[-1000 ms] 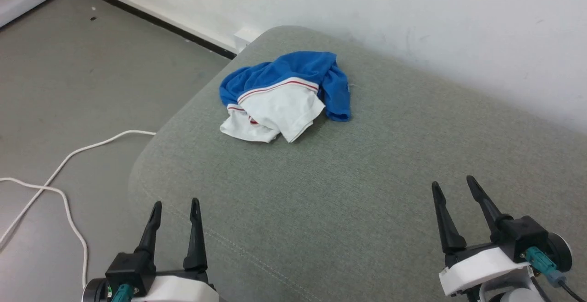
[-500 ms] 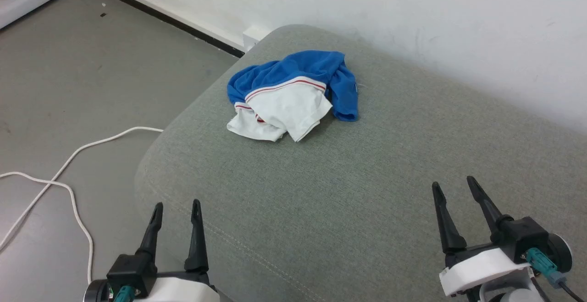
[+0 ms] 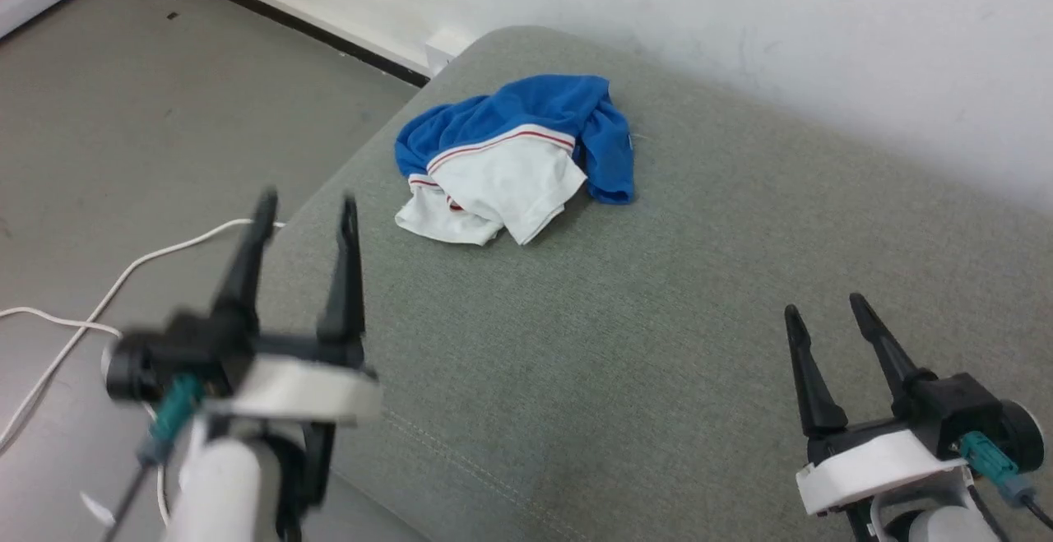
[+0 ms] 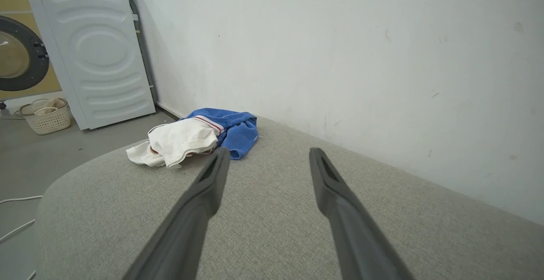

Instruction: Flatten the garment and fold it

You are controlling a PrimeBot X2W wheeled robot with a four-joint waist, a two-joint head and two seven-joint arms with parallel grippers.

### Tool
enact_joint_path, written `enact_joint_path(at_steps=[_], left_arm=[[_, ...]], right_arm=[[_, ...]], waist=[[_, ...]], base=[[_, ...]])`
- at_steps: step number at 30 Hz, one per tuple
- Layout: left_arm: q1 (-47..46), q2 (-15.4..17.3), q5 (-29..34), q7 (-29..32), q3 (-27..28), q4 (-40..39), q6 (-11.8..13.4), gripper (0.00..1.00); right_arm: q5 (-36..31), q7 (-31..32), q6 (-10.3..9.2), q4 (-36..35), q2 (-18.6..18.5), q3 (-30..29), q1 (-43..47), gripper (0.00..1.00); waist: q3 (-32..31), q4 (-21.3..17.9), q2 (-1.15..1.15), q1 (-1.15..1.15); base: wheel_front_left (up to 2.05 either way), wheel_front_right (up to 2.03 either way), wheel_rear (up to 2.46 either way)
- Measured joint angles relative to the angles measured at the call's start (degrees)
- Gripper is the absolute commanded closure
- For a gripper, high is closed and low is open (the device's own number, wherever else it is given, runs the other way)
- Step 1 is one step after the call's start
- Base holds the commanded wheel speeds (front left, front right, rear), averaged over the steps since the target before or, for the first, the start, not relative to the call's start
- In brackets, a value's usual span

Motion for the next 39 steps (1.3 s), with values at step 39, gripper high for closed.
enact_joint_path(at_steps=[39], left_arm=[[-44.82,14.00,-18.96,42.08,7.42,30.82,-8.01,0.00]], right_arm=[[3.31,22.68,-0.01,-32.92,-11.06,-0.23,-5.91,0.00]], waist=[[26.19,-15.71,0.00,0.01]], base=[[0.00,0.00,0.00]])
